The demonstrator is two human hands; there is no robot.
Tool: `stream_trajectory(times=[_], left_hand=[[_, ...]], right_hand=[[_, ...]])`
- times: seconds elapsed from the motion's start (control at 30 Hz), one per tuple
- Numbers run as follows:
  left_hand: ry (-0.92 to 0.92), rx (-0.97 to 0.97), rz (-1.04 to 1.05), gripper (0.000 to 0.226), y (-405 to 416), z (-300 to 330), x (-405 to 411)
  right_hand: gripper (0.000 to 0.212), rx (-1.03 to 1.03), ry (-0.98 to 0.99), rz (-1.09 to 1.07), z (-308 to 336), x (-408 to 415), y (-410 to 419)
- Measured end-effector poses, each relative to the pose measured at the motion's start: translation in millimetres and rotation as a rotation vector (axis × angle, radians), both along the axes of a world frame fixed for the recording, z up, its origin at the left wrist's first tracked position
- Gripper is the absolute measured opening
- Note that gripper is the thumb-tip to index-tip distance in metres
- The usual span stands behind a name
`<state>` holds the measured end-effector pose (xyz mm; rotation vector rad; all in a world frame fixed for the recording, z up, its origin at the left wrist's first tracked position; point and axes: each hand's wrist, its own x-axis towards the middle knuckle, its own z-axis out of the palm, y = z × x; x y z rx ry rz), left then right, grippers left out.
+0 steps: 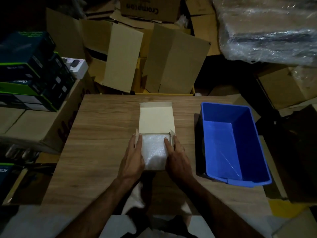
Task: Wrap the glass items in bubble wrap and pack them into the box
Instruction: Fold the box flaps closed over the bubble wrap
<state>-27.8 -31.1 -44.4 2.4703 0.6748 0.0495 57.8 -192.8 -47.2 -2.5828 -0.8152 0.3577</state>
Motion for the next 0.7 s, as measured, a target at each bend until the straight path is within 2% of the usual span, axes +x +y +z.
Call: stream_trajectory(times=[0.17,0.23,0.3,0.47,0.53,0.7], left_hand=[[0.009,0.061,-0.233,0.08,-10.2,-19.9,-1.1],[0.016,0.118,-0.275,0.065,-13.2,-24.9,-1.4],[0.061,0.181,-0.319,0.059,-12.1,-32.3,-1.7],[0.101,0.255,-0.347,0.055,3.8,-56.1,-2.2],[0.089,0.23,-0.345,0.051,10.2,-48.3,6.2],[0.095,0.247,-0.262,0.061,29.6,-25.3,44.5]], right_hand=[[0.079,0.004,0.042,0.063,-6.5,-3.1,1.2],[0.077,0.03,0.029,0.109,-14.2,-4.9,-3.8],[0.077,0.018,0.031,0.128,-19.5,-3.6,-6.1],[0.081,-0.044,0.032,0.167,-22.8,7.6,-4.5],[0.082,-0.036,0.061,0.147,-21.8,13.8,-2.2],[0.081,0.002,0.016,0.027,-23.0,41.3,14.4]])
